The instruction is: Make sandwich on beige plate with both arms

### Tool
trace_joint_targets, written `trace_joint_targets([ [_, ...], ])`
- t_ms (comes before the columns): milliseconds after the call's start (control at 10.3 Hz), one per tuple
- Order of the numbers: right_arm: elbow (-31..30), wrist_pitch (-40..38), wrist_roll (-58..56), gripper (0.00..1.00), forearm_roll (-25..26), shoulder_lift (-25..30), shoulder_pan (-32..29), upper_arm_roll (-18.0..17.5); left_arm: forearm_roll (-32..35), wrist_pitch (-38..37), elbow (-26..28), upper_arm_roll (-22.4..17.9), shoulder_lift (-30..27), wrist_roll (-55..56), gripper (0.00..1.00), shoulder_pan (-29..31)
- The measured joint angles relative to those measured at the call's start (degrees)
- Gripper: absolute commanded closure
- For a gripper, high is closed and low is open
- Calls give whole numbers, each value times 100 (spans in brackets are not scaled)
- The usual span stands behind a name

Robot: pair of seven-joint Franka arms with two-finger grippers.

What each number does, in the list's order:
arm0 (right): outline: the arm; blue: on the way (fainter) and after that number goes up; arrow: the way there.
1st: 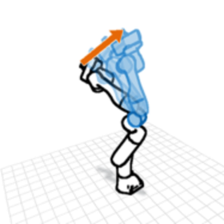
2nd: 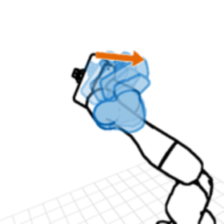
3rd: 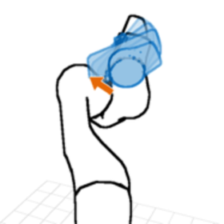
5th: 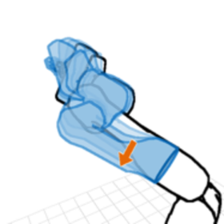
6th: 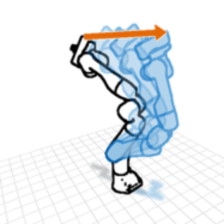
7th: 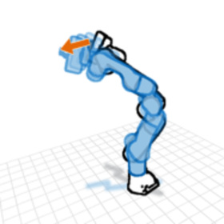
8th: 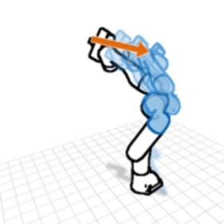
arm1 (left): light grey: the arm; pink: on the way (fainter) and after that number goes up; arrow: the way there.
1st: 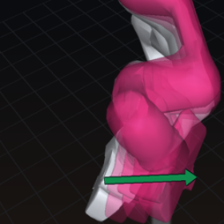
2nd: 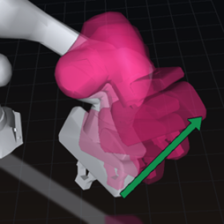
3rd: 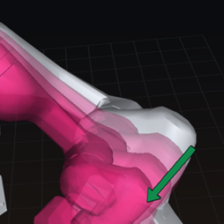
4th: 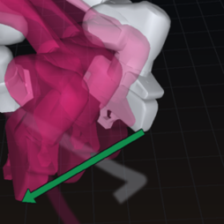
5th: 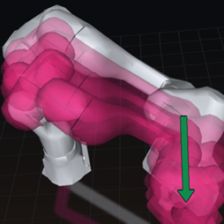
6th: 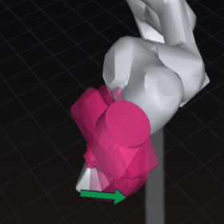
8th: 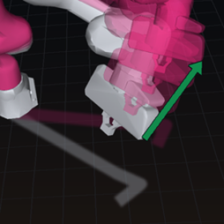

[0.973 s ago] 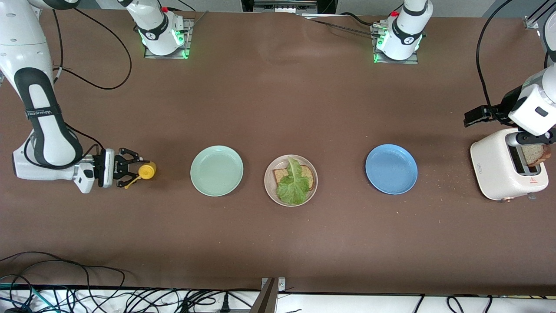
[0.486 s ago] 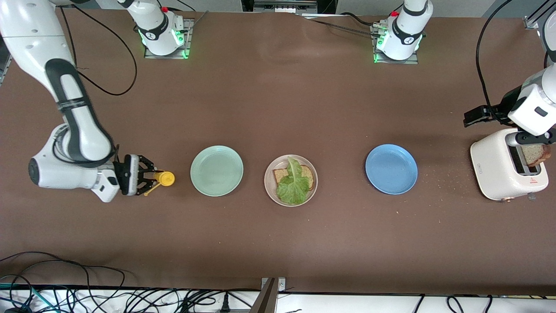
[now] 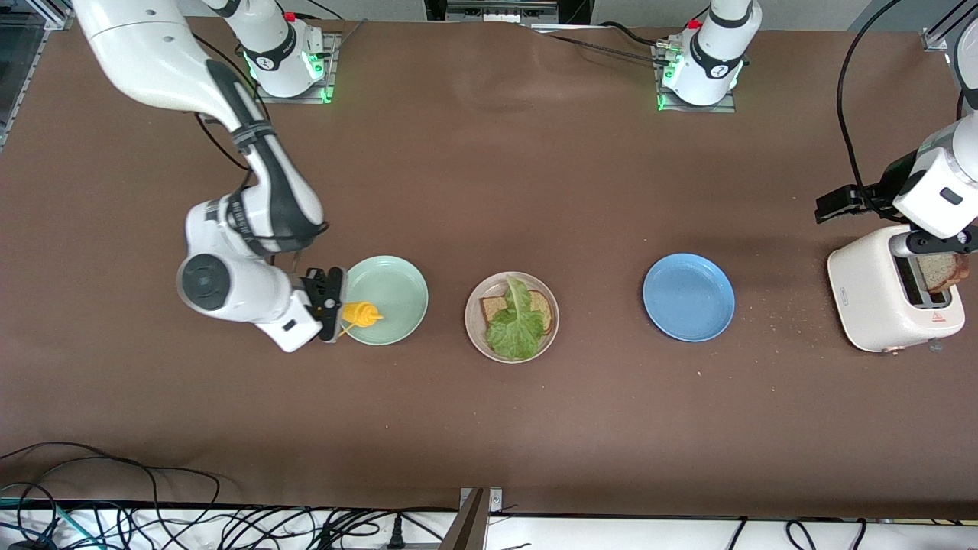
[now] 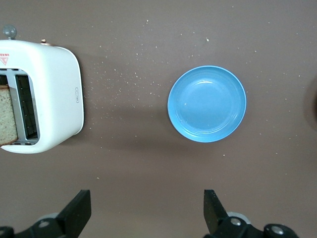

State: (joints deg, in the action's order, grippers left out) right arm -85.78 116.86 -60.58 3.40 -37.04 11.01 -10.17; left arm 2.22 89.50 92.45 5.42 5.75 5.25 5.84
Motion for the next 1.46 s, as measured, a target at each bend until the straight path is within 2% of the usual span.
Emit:
trace_joint_targets([
  [486, 300, -341, 2266, 100, 1454, -19, 1016, 17, 0, -1, 0, -3, 0, 0, 0, 1],
  [681, 352, -617, 2670, 100, 2308, -130, 1518, 21, 0, -1, 0, -3, 0, 0, 0, 2],
  [876, 693, -1135, 2767, 100, 2935, -422, 1981, 32, 0, -2, 0, -2, 0, 0, 0, 1],
  [1167, 1202, -1447, 2778, 100, 3536, -987, 2365, 65, 0, -3, 0, -2, 0, 0, 0, 2],
  [1459, 1297, -1487, 2778, 100, 3711, -1201, 2436, 98, 0, -3, 0, -2, 0, 0, 0, 2],
])
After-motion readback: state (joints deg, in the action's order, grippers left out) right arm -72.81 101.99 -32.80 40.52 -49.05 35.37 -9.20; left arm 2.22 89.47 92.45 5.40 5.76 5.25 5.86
